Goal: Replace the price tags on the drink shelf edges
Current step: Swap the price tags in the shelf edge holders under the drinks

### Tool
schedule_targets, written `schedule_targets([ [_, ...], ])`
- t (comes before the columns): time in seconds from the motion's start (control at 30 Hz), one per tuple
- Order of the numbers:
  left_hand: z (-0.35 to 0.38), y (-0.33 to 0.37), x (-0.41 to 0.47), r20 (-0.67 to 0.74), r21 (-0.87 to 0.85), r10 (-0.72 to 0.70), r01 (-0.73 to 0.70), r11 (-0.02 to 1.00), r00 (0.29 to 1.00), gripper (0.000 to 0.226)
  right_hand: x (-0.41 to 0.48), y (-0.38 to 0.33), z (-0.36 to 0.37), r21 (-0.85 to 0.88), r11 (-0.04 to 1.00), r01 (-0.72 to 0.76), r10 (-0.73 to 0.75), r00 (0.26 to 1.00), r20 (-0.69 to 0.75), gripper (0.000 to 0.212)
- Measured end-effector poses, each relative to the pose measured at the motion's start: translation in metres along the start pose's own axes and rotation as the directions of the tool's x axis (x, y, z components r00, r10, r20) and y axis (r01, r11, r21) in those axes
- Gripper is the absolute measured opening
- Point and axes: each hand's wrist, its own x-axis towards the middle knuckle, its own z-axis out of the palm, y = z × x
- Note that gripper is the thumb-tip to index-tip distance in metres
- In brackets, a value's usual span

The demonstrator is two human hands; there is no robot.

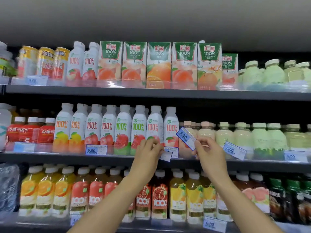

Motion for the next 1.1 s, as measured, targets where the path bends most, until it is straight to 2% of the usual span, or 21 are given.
schedule_targets([
  [0.13,0.014,0.001,0.005,0.015,-0.028,0.029,-0.028,0.999,0.999,0.026,0.003,0.002,-0.005,0.024,1.0,-0.011,0.011,1.0,0.018,0.008],
  [0.27,0.02,-0.002,0.009,0.033,-0.027,0.0,0.001,1.0,0.999,0.008,0.004,0.005,-0.006,0.017,1.0,-0.026,0.025,0.999,0.026,0.008],
  [0.4,0.02,-0.002,0.01,0.014,-0.029,0.064,-0.064,0.998,0.998,0.021,0.003,0.008,-0.008,-0.007,0.999,-0.038,0.038,0.999,0.022,0.007],
  [0.53,0.02,0.002,0.011,0.001,-0.01,0.054,-0.054,0.999,0.999,0.036,0.004,0.013,-0.008,-0.018,0.998,-0.06,0.06,0.998,0.029,0.007],
  [0.67,0.018,-0.001,0.015,0.033,0.027,0.11,-0.111,0.993,0.993,0.044,0.007,0.014,-0.002,-0.033,0.998,-0.045,0.046,0.999,0.028,0.007],
  [0.8,0.008,-0.004,0.019,0.02,0.016,0.04,-0.04,0.999,0.999,0.047,0.014,0.013,0.006,-0.022,0.999,-0.024,0.024,0.999,0.022,0.01],
  [0.87,-0.001,-0.005,0.023,-0.033,-0.042,-0.026,0.025,0.999,0.999,0.039,0.019,0.014,0.011,-0.056,0.998,0.0,0.0,1.0,0.006,0.012],
  [0.93,-0.012,-0.004,0.023,-0.09,-0.124,-0.066,0.054,0.991,0.994,0.019,0.021,0.014,0.015,-0.081,0.997,0.018,-0.019,1.0,-0.015,0.011],
  [1.0,-0.02,-0.003,0.014,-0.044,-0.122,0.004,-0.009,0.993,0.999,0.015,0.023,0.014,0.021,-0.058,0.998,0.02,-0.021,1.0,-0.013,0.011],
  [1.1,-0.019,-0.01,-0.012,0.105,0.016,0.112,-0.115,0.993,0.988,0.011,0.022,0.014,0.029,-0.021,1.0,0.005,-0.005,1.0,0.013,0.009],
])
